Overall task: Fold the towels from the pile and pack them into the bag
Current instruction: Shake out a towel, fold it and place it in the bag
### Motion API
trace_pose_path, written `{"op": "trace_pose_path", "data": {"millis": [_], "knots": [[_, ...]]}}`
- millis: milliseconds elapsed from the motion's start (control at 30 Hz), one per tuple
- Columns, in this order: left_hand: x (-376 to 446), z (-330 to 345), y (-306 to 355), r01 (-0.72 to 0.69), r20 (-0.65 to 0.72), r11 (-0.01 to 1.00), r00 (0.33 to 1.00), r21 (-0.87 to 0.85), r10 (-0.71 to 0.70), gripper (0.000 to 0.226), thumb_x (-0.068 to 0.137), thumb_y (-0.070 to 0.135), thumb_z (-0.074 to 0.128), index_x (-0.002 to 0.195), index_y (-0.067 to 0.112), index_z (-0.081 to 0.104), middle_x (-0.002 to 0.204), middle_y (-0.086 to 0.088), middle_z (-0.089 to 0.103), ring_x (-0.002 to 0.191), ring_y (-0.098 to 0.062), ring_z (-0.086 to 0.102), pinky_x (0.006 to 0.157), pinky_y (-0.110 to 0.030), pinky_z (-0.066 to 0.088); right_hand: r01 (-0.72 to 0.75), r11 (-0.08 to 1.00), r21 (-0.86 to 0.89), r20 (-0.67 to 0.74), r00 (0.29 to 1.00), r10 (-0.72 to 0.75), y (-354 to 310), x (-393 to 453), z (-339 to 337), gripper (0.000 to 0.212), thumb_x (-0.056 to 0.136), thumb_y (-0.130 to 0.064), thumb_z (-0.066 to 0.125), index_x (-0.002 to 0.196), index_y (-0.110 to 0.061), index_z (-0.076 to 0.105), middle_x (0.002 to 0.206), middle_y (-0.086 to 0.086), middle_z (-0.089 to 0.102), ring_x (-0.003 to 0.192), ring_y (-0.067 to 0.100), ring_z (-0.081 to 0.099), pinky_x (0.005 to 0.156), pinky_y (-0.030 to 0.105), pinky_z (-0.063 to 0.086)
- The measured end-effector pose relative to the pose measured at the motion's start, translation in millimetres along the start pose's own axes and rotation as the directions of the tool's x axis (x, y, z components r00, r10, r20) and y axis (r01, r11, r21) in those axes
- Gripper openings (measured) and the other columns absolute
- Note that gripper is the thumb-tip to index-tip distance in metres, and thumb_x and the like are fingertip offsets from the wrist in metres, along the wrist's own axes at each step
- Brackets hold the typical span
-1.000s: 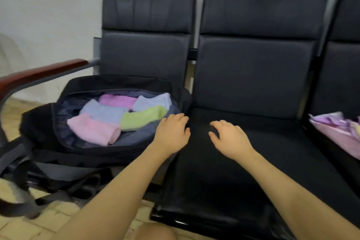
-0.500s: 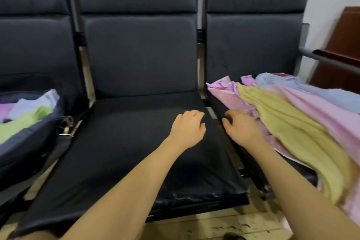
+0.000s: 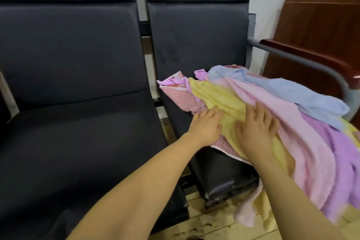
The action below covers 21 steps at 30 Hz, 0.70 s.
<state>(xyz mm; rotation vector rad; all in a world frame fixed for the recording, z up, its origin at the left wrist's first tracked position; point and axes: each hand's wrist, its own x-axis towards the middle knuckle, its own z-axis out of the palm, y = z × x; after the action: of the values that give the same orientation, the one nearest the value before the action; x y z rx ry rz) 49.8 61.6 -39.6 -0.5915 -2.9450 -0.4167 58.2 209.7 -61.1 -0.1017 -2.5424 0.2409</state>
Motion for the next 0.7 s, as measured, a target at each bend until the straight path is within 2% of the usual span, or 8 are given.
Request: {"op": "trace_pose_path", "data": {"millis": [67, 133, 200, 333, 433, 500, 600, 700], "knots": [[13, 1, 10, -0.036, -0.043, 0.999, 0.998, -0.021, 0.035, 0.054, 0.101, 0.028, 0.036, 0.152, 0.023, 0.017, 0.160, 0.000, 0.011, 0.143, -0.021, 0.016, 0.112, -0.036, 0.014, -0.027, 1.000, -0.014, -0.173, 0.985, 0.024, 13, 7, -7, 0.049, 0.083, -0.012, 0.059, 0.130, -0.001, 0.049, 0.141, 0.024, 0.042, 0.126, 0.036, 0.035, 0.100, 0.048, 0.017], [27, 0, 21, -0.086, -0.073, 0.996, 0.994, -0.037, 0.083, 0.053, 0.102, 0.028, 0.035, 0.152, 0.026, 0.018, 0.160, 0.001, 0.012, 0.143, -0.020, 0.016, 0.111, -0.037, 0.014, -0.112, 0.994, 0.003, -0.167, 0.980, 0.110, 28, 11, -11, 0.047, 0.089, -0.012, 0.056, 0.133, -0.001, 0.045, 0.142, 0.024, 0.041, 0.129, 0.038, 0.036, 0.103, 0.046, 0.012], [40, 0, 36, -0.139, -0.089, 0.990, 0.987, -0.039, 0.135, 0.051, 0.101, 0.026, 0.035, 0.151, 0.028, 0.020, 0.159, 0.002, 0.015, 0.142, -0.021, 0.017, 0.110, -0.038, 0.016, -0.169, 0.986, -0.006, -0.144, 0.975, 0.167, 40, 12, -10, 0.034, 0.093, -0.016, 0.049, 0.123, -0.001, 0.052, 0.126, 0.024, 0.052, 0.117, 0.040, 0.045, 0.100, 0.046, 0.014], [59, 2, 58, -0.194, -0.066, 0.981, 0.979, -0.032, 0.191, 0.048, 0.103, 0.024, 0.032, 0.150, 0.031, 0.023, 0.159, 0.003, 0.016, 0.143, -0.021, 0.017, 0.110, -0.041, 0.016, -0.143, 0.990, 0.018, -0.210, 0.967, 0.144, 44, 12, -4, 0.014, 0.087, -0.010, 0.051, 0.090, -0.003, 0.064, 0.090, 0.020, 0.059, 0.090, 0.039, 0.052, 0.081, 0.042, 0.020], [61, -1, 58, -0.204, -0.055, 0.975, 0.978, -0.087, 0.200, 0.041, 0.104, 0.024, 0.029, 0.144, 0.031, 0.034, 0.158, 0.005, 0.017, 0.143, -0.018, 0.015, 0.111, -0.040, 0.014, -0.063, 0.984, 0.166, -0.282, 0.953, 0.109, 39, 12, -8, 0.031, 0.090, -0.024, 0.040, 0.084, -0.009, 0.067, 0.083, 0.012, 0.060, 0.090, 0.037, 0.054, 0.077, 0.038, 0.021], [55, -7, 51, -0.190, -0.084, 0.955, 0.981, -0.226, 0.175, 0.035, 0.105, 0.027, 0.027, 0.134, 0.028, 0.046, 0.155, 0.008, 0.026, 0.141, -0.014, 0.018, 0.108, -0.037, 0.013, 0.038, 0.974, 0.223, -0.370, 0.928, 0.049, 31, 14, -17, 0.034, 0.090, -0.027, 0.040, 0.081, -0.011, 0.068, 0.078, 0.007, 0.060, 0.081, 0.034, 0.055, 0.073, 0.036, 0.021], [38, -20, 38, -0.162, -0.163, 0.919, 0.981, -0.360, 0.109, 0.030, 0.104, 0.027, 0.027, 0.115, 0.022, 0.055, 0.127, 0.008, 0.050, 0.128, -0.014, 0.033, 0.100, -0.034, 0.019, 0.170, 0.962, 0.214, -0.458, 0.887, -0.055, 13, 17, -30, 0.029, 0.089, -0.024, 0.045, 0.079, -0.012, 0.069, 0.075, 0.006, 0.061, 0.070, 0.030, 0.053, 0.070, 0.036, 0.021], [20, -32, 23, -0.116, -0.182, 0.936, 0.982, -0.333, 0.057, 0.025, 0.104, 0.028, 0.028, 0.100, 0.021, 0.052, 0.102, 0.009, 0.048, 0.114, -0.014, 0.037, 0.088, -0.032, 0.020, 0.205, 0.962, 0.178, -0.417, 0.902, -0.115, -1, 15, -33, 0.026, 0.089, -0.029, 0.047, 0.084, -0.014, 0.068, 0.079, 0.004, 0.063, 0.071, 0.029, 0.054, 0.070, 0.035, 0.021]]}}
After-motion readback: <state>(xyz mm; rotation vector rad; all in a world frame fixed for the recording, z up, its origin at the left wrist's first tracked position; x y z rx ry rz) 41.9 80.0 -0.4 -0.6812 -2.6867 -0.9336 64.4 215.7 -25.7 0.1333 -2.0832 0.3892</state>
